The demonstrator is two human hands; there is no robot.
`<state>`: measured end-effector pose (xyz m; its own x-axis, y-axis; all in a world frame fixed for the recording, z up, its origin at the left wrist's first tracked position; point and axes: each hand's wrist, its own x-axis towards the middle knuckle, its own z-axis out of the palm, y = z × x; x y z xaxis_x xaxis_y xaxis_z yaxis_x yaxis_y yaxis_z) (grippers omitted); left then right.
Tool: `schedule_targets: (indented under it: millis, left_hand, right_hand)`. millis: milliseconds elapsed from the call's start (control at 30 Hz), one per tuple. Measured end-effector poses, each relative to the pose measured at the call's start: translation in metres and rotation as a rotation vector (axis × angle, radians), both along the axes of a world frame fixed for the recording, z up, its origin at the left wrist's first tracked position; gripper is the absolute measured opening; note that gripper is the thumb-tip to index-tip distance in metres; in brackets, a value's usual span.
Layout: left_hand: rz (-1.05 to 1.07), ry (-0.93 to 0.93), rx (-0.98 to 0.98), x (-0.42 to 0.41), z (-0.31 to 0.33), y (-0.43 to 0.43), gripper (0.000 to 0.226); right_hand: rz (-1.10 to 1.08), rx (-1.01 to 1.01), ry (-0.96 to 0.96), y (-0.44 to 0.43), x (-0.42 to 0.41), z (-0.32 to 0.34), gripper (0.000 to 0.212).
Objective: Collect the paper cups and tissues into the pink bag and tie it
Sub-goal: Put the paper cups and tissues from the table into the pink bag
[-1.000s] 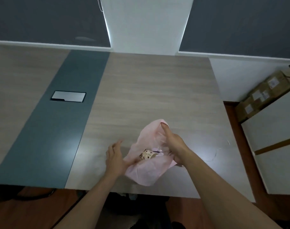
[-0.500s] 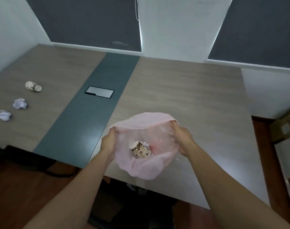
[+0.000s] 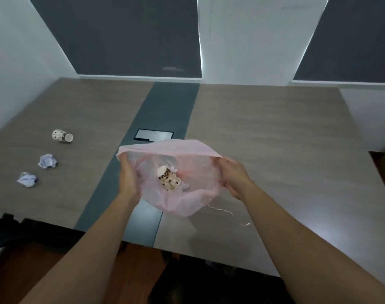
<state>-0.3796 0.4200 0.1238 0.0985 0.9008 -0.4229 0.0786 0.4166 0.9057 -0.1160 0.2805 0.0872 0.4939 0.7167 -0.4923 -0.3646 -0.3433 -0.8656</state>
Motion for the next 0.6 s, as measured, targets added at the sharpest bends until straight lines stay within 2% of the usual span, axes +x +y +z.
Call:
schedule_targets:
  millis: [133,233,300,400,500,600]
  left_hand:
    - [-0.003,0.207,-0.030,-0.052,-0.024,0.043,0.094]
    - [0.016,0.242,-0.072,-0.082,-0.045,0.066,0.064]
    - [0.016,0.167,-0.120,-0.096,-0.058,0.082,0.045]
    - [0.005,-0.017,-0.232,-0.113,-0.069,0.107,0.031]
    - [-0.066,-0.103,-0.242,-0.123,-0.076,0.121,0.034]
    - [-0.155,-0.182,-0.164,-0.124,-0.075,0.125,0.053]
  right_hand:
    - [-0.098,-0.151,-0.212,0.039,-0.040,-0.012,0.042]
    - [-0.135,-0.252,-0.254,0.054,-0.060,-0.026,0.045]
    - [-0.148,-0.304,-0.267,0.057,-0.070,-0.032,0.047]
    - [-0.146,-0.372,-0.314,0.056,-0.078,-0.037,0.051]
    - [-0.150,-0.393,-0.339,0.054,-0.083,-0.036,0.051]
    - [-0.164,-0.345,-0.324,0.056,-0.087,-0.032,0.042]
